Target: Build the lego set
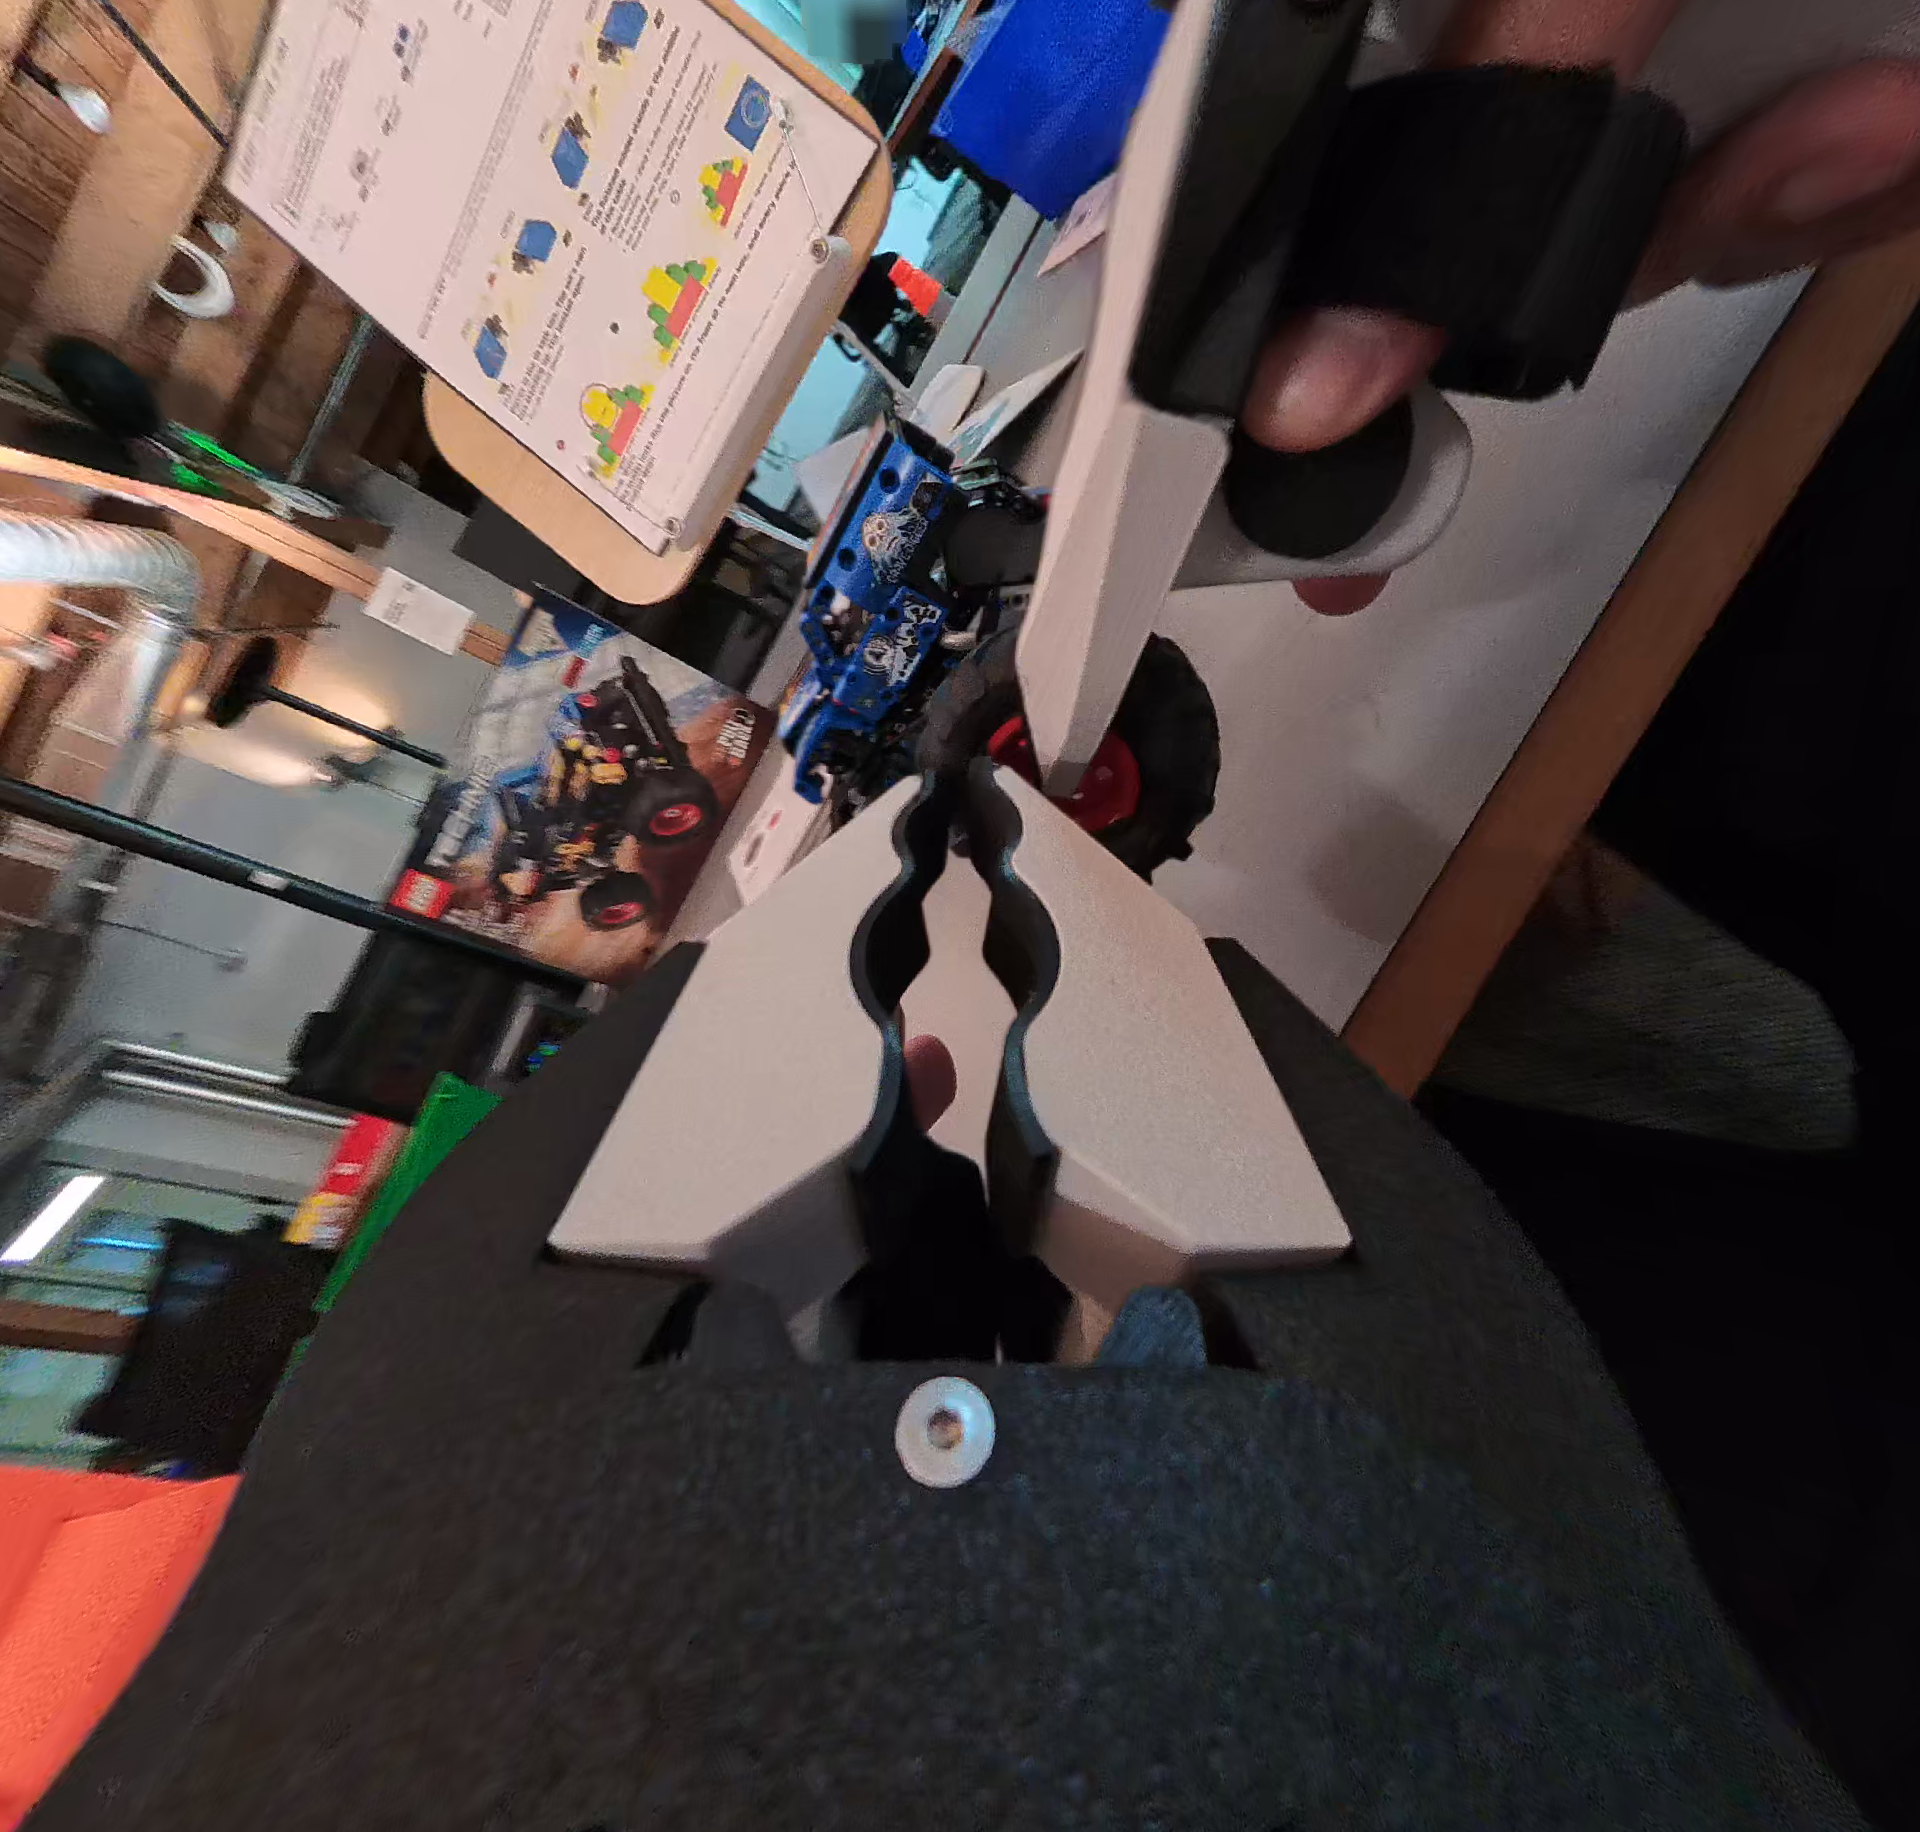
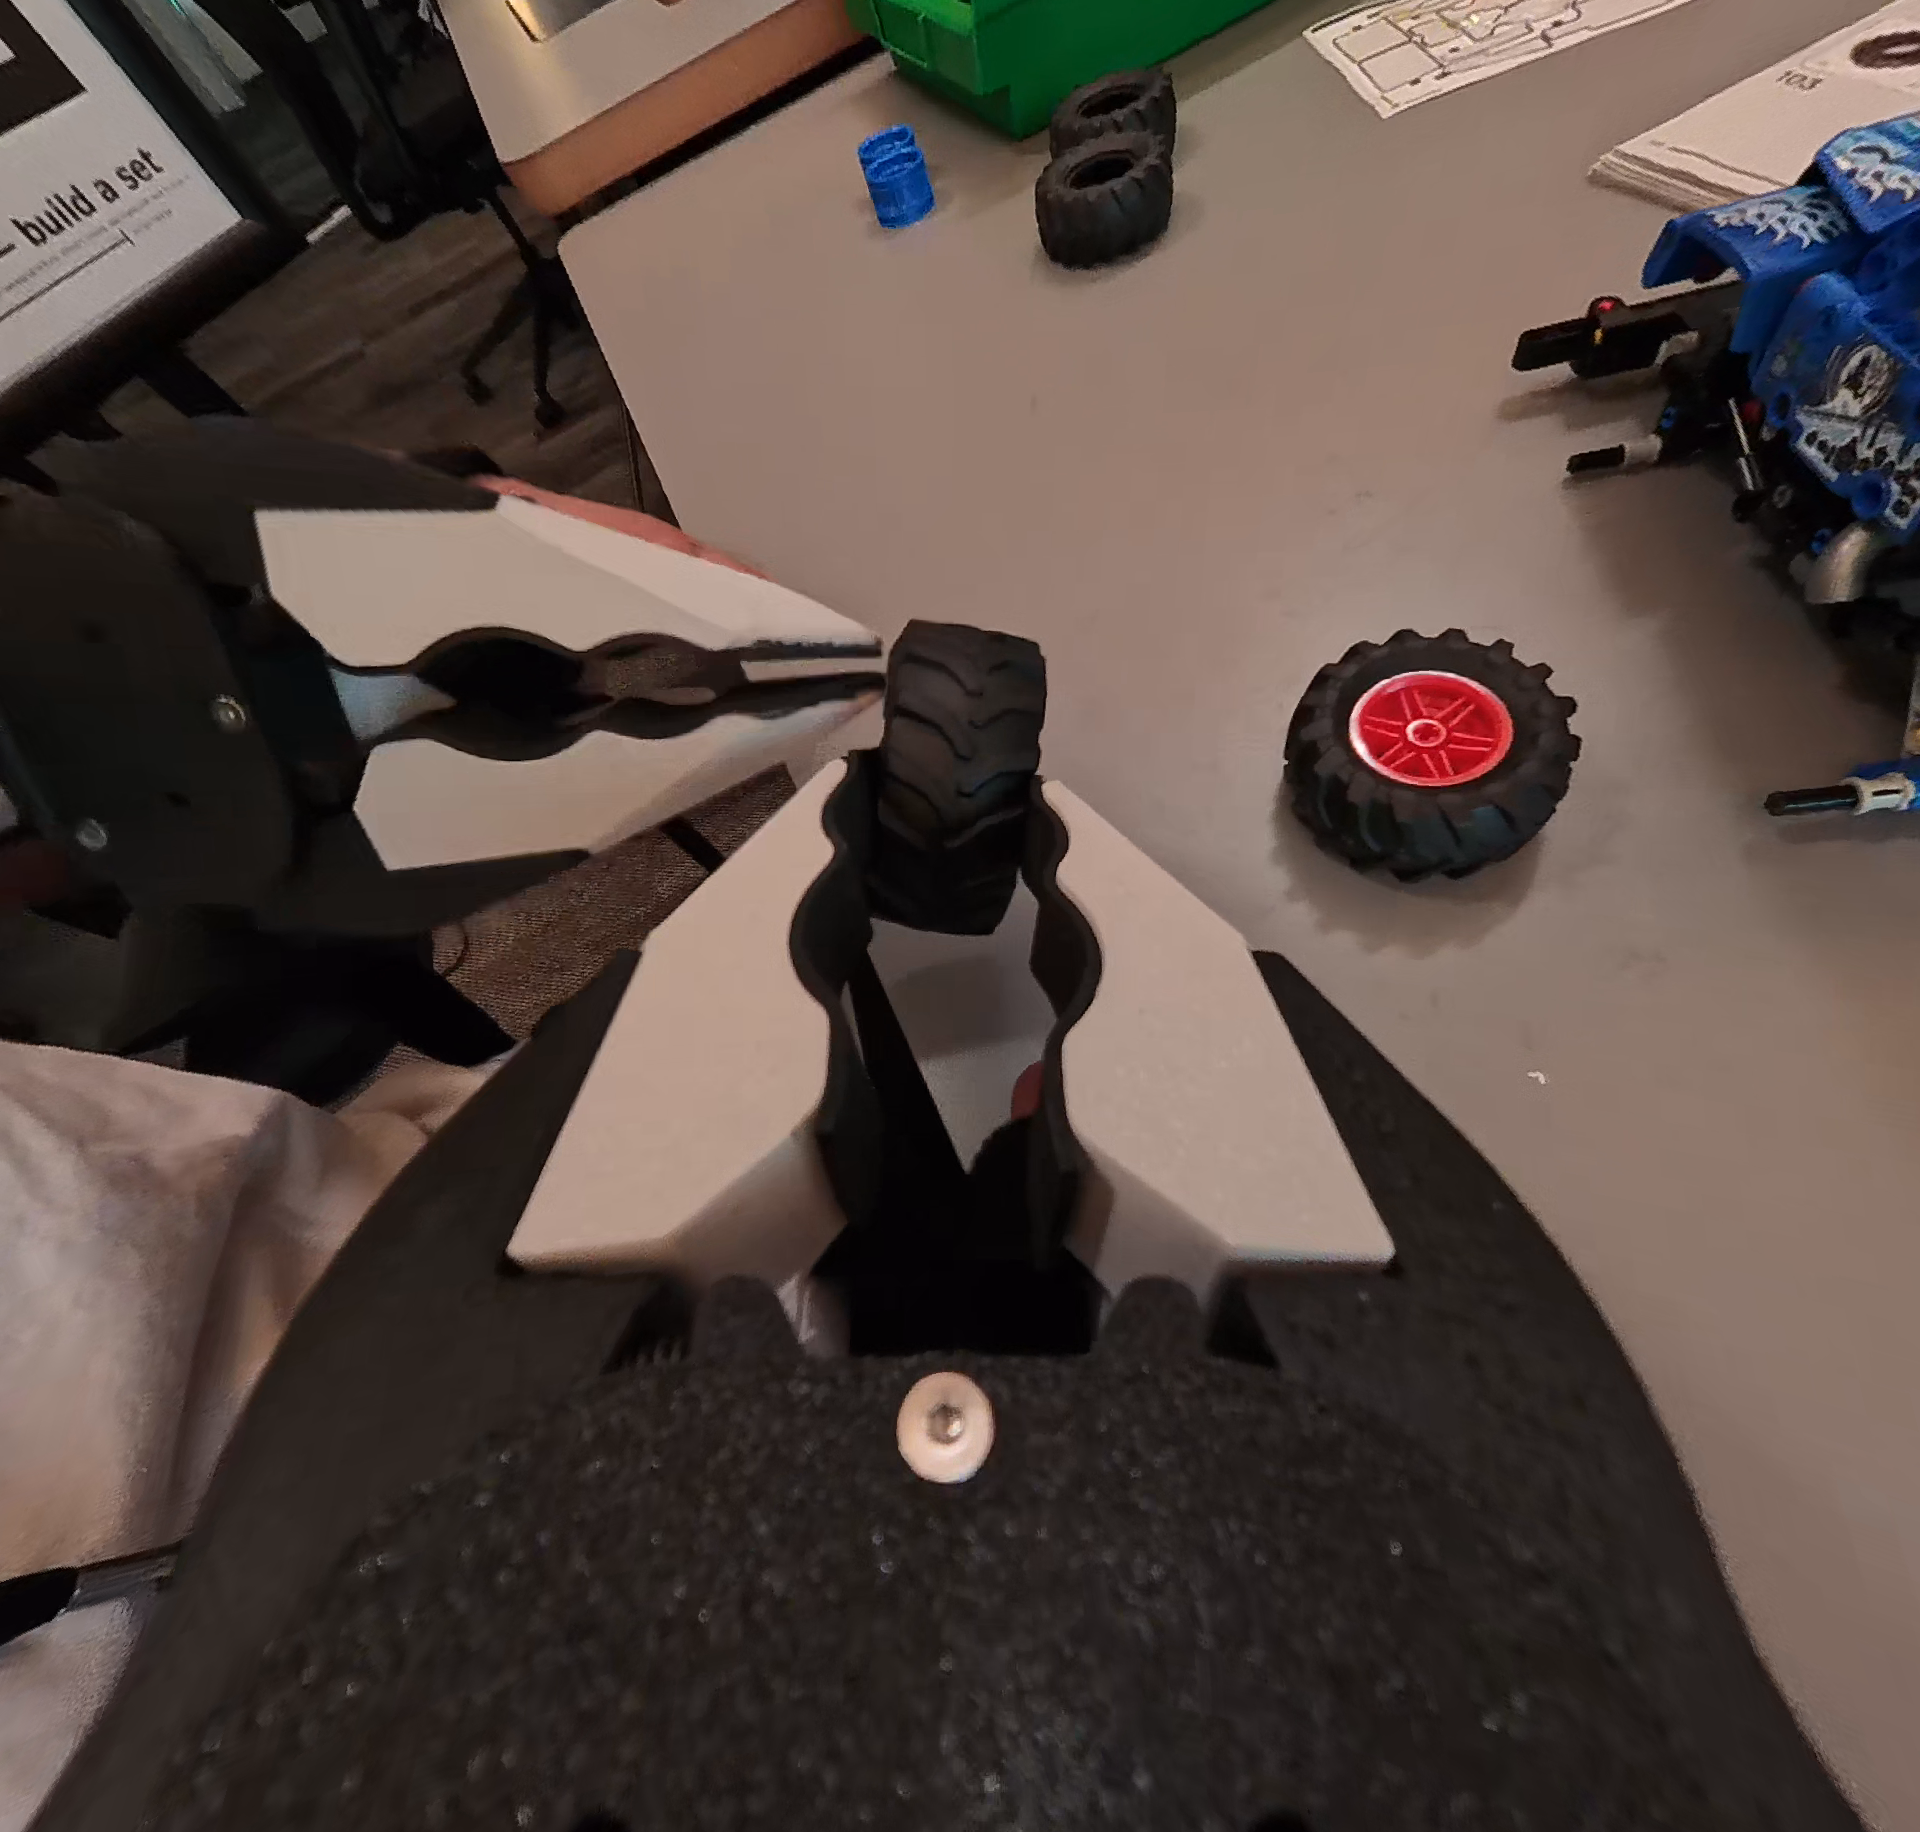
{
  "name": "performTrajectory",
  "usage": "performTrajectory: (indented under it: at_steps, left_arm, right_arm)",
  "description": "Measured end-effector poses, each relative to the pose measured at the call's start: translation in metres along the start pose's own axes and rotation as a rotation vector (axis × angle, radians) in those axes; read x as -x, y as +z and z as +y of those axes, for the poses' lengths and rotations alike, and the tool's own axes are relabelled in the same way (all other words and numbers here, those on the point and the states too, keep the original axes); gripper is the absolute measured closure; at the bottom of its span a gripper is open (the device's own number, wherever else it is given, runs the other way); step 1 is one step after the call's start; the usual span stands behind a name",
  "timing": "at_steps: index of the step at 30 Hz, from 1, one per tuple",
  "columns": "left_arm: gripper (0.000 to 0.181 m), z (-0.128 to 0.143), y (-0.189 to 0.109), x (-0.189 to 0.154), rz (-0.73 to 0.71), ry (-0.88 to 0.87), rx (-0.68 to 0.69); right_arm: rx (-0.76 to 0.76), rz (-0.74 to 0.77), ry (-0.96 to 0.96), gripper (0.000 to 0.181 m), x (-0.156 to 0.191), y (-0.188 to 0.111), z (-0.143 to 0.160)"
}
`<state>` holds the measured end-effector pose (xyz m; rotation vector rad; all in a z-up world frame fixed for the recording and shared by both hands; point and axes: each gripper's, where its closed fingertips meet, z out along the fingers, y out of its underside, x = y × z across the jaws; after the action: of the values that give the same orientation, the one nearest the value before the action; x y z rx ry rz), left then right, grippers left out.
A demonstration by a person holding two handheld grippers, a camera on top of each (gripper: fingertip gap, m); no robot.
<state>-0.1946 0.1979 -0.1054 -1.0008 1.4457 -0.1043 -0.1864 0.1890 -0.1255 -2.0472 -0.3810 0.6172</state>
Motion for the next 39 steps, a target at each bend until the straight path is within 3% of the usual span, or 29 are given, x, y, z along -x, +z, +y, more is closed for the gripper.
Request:
performTrajectory:
  at_steps: [1, 3, 8, 11, 15, 20, 22, 24, 29, 32, 36, 39]
  left_arm:
    - [0.179, 0.001, 0.0, 0.0, 0.044, -0.068, -0.009]
    - [0.178, 0.003, -0.003, 0.006, 0.123, -0.205, -0.041]
    - [0.15, 0.004, -0.005, -0.001, 0.405, -0.517, -0.104]
    - [0.153, 0.002, -0.007, -0.009, 0.496, -0.56, -0.142]
    - [0.162, 0.003, -0.008, -0.012, 0.479, -0.484, -0.142]
    - [0.168, 0.013, -0.004, -0.009, 0.281, -0.166, -0.049]
    - [0.169, 0.016, -0.003, -0.01, 0.251, -0.119, -0.019]
    - [0.169, 0.016, -0.003, -0.01, 0.276, -0.17, -0.021]
    - [0.169, 0.004, -0.012, -0.009, 0.513, -0.546, -0.097]
    - [0.17, 0.008, -0.007, -0.013, 0.478, -0.505, -0.054]
    - [0.171, 0.018, 0.001, -0.011, 0.289, -0.293, 0.037]
    - [0.171, 0.017, 0.001, -0.01, 0.337, -0.427, 0.031]
  right_arm:
    - [0.0, 0.0, 0.008, 0.154, -0.003, -0.001, 0.0]
    - [-0.005, -0.02, 0.023, 0.154, -0.003, -0.004, -0.001]
    - [-0.004, -0.082, -0.007, 0.154, 0.009, -0.004, -0.002]
    - [0.015, -0.097, -0.07, 0.154, 0.019, -0.001, 0.002]
    - [0.027, -0.087, -0.083, 0.154, 0.019, 0.0, 0.003]
    - [0.042, -0.07, -0.031, 0.154, 0.016, 0.007, 0.008]
    - [0.046, -0.045, -0.037, 0.154, 0.014, 0.009, 0.01]
    - [0.021, -0.04, -0.039, 0.153, 0.014, 0.008, 0.006]
    - [-0.019, -0.145, -0.009, 0.154, 0.022, -0.004, -0.007]
    - [-0.005, -0.144, 0.042, 0.154, 0.016, -0.002, -0.002]
    - [0.024, -0.041, -0.009, 0.155, 0.006, 0.005, 0.002]
    - [0.0, 0.014, -0.09, 0.154, 0.005, 0.004, -0.003]
